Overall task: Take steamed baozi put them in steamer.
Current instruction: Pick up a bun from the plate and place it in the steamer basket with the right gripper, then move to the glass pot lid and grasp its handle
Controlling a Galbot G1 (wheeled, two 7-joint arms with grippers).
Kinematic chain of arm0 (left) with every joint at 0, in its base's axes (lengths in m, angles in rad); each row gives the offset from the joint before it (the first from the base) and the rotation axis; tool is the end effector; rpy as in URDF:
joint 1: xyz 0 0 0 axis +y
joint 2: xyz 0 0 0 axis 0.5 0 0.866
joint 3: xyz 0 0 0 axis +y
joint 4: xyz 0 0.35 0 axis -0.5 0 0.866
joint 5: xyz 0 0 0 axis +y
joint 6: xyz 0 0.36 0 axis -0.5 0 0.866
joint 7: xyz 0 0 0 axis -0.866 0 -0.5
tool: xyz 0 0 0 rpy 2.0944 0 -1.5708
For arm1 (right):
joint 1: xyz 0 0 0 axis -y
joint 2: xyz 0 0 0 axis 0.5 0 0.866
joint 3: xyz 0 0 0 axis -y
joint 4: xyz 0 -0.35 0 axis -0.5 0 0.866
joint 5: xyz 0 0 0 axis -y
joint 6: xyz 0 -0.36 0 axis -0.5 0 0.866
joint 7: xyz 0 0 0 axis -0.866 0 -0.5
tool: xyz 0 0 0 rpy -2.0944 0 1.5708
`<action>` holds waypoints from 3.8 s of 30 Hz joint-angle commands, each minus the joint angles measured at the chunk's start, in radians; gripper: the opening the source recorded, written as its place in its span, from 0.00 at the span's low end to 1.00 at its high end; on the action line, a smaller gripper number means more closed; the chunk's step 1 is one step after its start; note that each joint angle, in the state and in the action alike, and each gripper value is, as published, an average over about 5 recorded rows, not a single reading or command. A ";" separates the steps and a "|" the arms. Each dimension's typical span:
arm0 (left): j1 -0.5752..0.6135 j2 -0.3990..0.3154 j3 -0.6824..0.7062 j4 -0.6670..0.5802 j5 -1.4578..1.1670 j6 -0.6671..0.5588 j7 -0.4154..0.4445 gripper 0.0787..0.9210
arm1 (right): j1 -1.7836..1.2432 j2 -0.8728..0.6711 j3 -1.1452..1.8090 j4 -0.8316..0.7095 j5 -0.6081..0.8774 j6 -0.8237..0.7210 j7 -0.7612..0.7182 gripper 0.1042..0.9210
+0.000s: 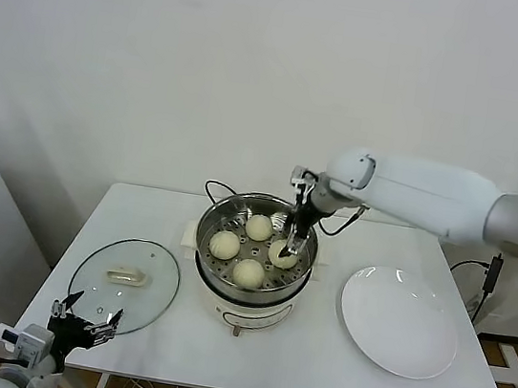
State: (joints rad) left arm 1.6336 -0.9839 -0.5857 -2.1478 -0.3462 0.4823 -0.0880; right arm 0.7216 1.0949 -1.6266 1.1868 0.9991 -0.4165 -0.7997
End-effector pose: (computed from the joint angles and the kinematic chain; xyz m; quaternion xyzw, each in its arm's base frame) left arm 0.1858 0.1007 -0.2645 -0.0656 -0.9577 -0.1294 0.2484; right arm 0.5840 0.0261 -0.0692 0.5191 -0.6394 0.4140 0.3876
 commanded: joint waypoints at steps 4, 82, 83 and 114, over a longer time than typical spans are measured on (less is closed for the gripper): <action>-0.005 -0.010 -0.008 -0.009 -0.001 0.005 -0.003 0.88 | -0.065 -0.279 0.289 0.056 0.054 0.069 0.096 0.88; -0.371 -0.202 0.091 0.648 1.756 -0.491 -0.105 0.88 | -1.888 0.156 2.357 0.246 -0.574 0.554 0.546 0.88; -0.374 -0.203 0.091 0.652 1.755 -0.491 -0.104 0.88 | -1.888 0.156 2.357 0.245 -0.575 0.555 0.544 0.88; -0.425 -0.230 0.104 0.662 1.673 -0.494 -0.075 0.59 | -1.894 0.138 2.374 0.237 -0.575 0.556 0.516 0.88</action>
State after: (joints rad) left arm 1.2059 -1.2132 -0.4765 -1.4617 1.3585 -0.0085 -0.1724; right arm -1.1702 1.2346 0.7439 1.4201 0.4241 0.1405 -0.2823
